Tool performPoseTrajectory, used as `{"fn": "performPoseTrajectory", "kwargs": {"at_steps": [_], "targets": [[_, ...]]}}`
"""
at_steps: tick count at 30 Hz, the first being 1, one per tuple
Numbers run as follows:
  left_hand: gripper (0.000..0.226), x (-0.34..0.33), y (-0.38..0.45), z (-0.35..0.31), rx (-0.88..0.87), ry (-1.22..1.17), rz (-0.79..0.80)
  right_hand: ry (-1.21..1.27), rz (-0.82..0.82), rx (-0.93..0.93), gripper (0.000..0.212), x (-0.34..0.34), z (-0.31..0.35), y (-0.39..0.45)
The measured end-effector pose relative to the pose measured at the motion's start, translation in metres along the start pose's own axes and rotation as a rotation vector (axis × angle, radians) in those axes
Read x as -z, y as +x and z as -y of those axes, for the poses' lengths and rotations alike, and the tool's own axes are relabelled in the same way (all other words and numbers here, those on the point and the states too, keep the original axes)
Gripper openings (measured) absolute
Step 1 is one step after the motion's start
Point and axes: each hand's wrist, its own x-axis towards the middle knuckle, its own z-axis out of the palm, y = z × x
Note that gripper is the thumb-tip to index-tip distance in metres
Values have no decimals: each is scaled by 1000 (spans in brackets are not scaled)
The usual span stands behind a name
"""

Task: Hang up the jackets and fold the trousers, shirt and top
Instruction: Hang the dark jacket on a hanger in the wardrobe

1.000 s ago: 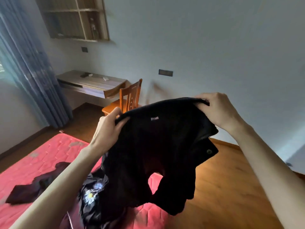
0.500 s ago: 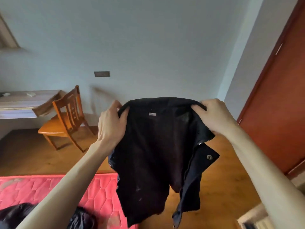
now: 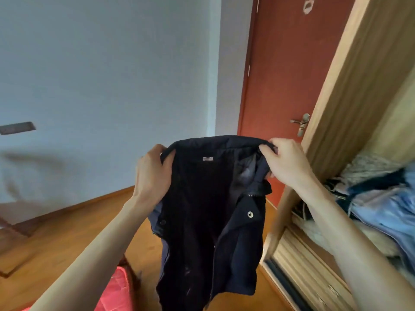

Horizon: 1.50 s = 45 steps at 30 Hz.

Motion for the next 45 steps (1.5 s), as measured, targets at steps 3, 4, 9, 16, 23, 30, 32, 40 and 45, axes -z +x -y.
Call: {"fn": "performPoseTrajectory", "kwargs": {"at_steps": [3, 4, 9, 16, 23, 30, 32, 40, 45], "targets": [[33, -27, 18, -16, -13, -75, 117, -33, -56, -89, 37, 27, -17, -5], [36, -36, 24, -22, -15, -99, 153, -45, -78, -112, 39, 35, -21, -5], [36, -73, 53, -47, -112, -219, 336, -106, -202, -236, 41, 76, -34, -7], [50, -125, 88, -80, -409, -332, 492, -185, -336, -320, 43, 124, -40, -12], [56, -176, 112, -124, -621, -342, 495, -317, -415, -316, 5, 173, -43, -19], [38, -220, 133, -194, -741, -399, 429, -360, -411, -375, 21, 219, -68, -17], [44, -229, 137, -218, -733, -409, 388, -351, -397, -381, 21, 231, -76, -14], [41, -262, 162, -317, -713, -441, 329, -389, -357, -348, 18, 285, -103, 10], [43, -282, 171, -370, -697, -482, 272, -571, -364, -356, 27, 316, -118, 32]]}}
